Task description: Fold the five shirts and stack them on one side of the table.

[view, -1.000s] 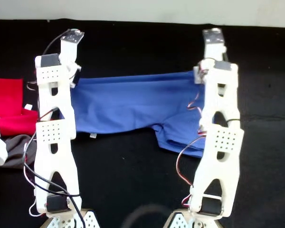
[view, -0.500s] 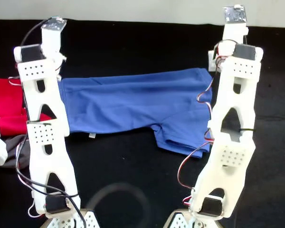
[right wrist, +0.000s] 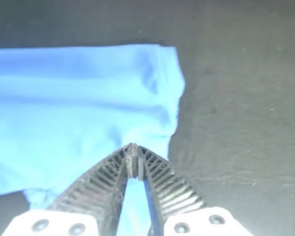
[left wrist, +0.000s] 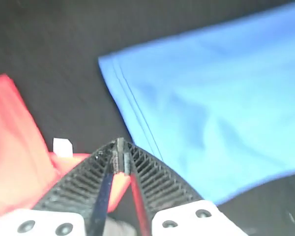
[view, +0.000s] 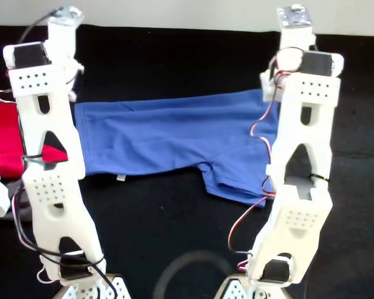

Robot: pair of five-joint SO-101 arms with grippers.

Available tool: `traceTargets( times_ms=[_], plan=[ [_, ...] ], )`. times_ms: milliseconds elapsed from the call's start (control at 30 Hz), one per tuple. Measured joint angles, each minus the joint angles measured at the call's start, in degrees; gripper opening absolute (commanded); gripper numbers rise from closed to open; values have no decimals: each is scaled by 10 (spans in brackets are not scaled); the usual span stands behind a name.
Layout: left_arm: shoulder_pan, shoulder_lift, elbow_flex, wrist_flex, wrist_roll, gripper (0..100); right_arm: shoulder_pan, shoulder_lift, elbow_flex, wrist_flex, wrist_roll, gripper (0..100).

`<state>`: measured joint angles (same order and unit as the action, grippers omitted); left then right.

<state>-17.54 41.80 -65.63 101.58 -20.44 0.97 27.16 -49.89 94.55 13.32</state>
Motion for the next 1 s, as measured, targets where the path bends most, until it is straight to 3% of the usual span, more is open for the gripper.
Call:
traceTargets(
  times_ms=[167, 300, 633, 767, 1000],
  plan=[
    [1, -97, 208, -7, 19, 9, -21, -1, 0, 35, 0, 8],
    [1, -156, 360, -64, 20, 9, -36, -1, 0, 55, 0, 8],
    [60, -330, 775, -302, 60, 8, -84, -4, 132, 60, -34, 8],
    [59, -388, 884, -394, 62, 8, -97, -4, 212, 29, -34, 8],
    [16, -390, 964, -478, 62, 8, -96, -13, 370, -77, -34, 8]
  ],
)
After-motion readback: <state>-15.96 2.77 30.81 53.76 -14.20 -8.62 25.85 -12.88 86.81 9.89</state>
